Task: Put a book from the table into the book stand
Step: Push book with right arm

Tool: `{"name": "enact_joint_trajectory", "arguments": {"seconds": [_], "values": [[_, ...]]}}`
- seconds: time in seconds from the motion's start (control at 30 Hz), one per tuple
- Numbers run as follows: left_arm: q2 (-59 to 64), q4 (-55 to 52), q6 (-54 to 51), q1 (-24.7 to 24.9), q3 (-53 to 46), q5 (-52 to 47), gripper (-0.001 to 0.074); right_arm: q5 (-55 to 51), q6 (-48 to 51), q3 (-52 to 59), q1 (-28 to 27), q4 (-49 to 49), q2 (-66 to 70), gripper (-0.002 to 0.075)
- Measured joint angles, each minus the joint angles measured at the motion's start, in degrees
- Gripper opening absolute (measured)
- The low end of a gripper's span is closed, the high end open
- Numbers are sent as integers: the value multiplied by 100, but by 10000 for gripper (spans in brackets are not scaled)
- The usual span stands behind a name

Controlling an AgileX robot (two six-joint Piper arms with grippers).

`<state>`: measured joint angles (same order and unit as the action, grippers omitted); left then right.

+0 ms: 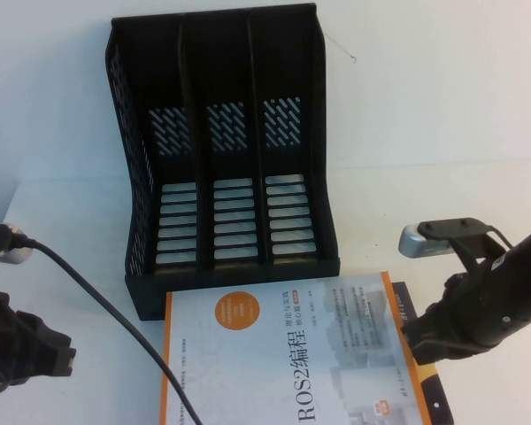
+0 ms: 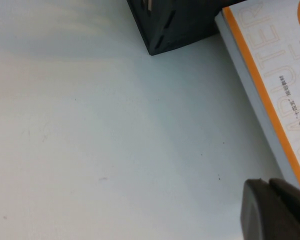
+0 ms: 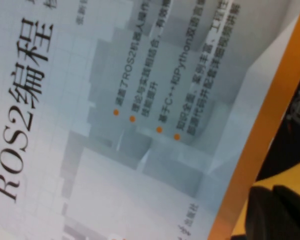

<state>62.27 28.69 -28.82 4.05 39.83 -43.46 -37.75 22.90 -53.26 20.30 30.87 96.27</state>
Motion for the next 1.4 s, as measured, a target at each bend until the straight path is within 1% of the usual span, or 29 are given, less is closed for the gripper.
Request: {"name": "enact_joint_trajectory", "arguments": {"seconds": [0.17, 0.23, 0.37, 0.53, 0.83, 1.0, 1.07, 1.23, 1.4], "values": [[0, 0, 63, 0, 0, -22, -3, 89, 0, 0, 142, 149, 0, 0], [0, 22, 253, 0, 0, -22, -3, 100, 0, 0, 181, 149, 0, 0], [-82, 364, 440, 0, 0, 116, -3, 100, -134, 0, 194, 149, 0, 0], [-585, 869, 440, 0, 0, 260, -3, 100, -219, 0, 207, 126, 0, 0], [-1338, 1092, 712, 0, 0, -339, -3, 65, -258, 0, 226, -13, 0, 0], [-1909, 1433, 810, 0, 0, -365, -3, 51, -258, 0, 226, -54, 0, 0], [-2112, 1331, 849, 0, 0, -342, -3, 51, -258, 0, 226, -63, 0, 0], [-2205, 693, 1194, 0, -42, -307, -3, 51, -237, 0, 230, -63, 0, 0], [-2216, 98, 1698, 0, -579, 175, -3, 123, -239, 0, 319, -96, 0, 0]]}}
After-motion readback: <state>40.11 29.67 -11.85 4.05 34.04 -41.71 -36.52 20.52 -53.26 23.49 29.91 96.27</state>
